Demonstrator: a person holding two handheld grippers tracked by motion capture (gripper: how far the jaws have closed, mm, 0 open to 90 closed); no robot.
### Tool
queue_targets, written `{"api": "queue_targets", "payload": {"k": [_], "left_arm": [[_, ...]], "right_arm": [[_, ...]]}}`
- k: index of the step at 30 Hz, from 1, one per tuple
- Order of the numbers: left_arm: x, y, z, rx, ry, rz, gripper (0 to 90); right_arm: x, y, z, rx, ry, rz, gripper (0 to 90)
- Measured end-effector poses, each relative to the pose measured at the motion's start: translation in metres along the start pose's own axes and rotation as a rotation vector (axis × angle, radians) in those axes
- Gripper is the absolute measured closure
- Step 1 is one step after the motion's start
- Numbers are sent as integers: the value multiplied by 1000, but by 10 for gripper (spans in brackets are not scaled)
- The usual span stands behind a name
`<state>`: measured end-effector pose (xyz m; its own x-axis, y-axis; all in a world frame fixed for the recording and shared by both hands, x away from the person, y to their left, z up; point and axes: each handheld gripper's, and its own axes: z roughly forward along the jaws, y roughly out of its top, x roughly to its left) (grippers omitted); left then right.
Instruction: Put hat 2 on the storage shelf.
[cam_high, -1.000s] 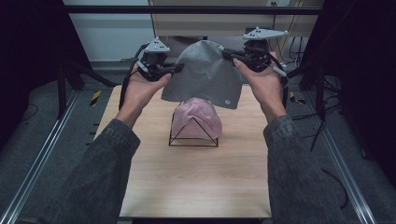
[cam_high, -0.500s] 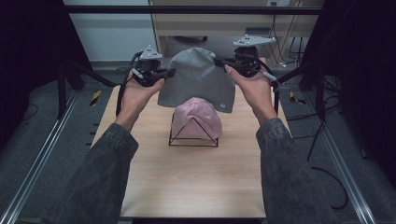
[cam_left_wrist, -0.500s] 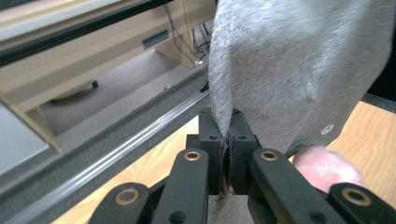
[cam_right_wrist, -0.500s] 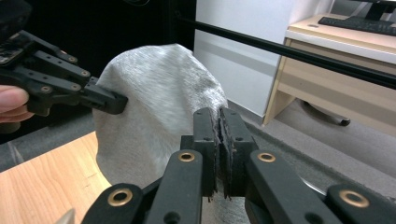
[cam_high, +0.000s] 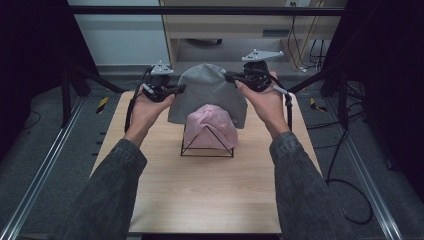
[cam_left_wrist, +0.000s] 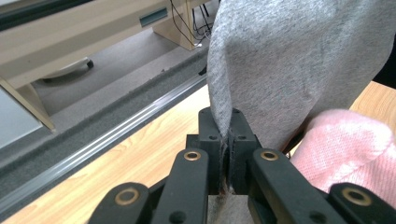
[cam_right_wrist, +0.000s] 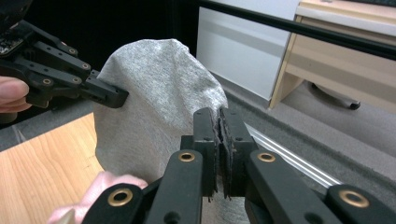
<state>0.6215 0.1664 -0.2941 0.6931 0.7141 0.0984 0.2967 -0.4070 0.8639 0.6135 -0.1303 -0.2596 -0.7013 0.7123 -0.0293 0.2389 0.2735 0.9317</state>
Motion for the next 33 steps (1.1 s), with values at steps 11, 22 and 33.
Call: {"api": "queue_targets", "payload": {"k": [11, 22, 33], "left_arm": [[-5, -11, 9, 15, -22, -3, 868], [-7, -17, 12, 22, -33, -4, 867], [-9, -32, 19, 46, -61, -15, 870]], "right_arm": [[-3, -19, 6, 32, -2, 17, 867], [-5, -25, 5, 50, -5, 23, 872], [-5, -35, 10, 69, 3, 29, 900]]}}
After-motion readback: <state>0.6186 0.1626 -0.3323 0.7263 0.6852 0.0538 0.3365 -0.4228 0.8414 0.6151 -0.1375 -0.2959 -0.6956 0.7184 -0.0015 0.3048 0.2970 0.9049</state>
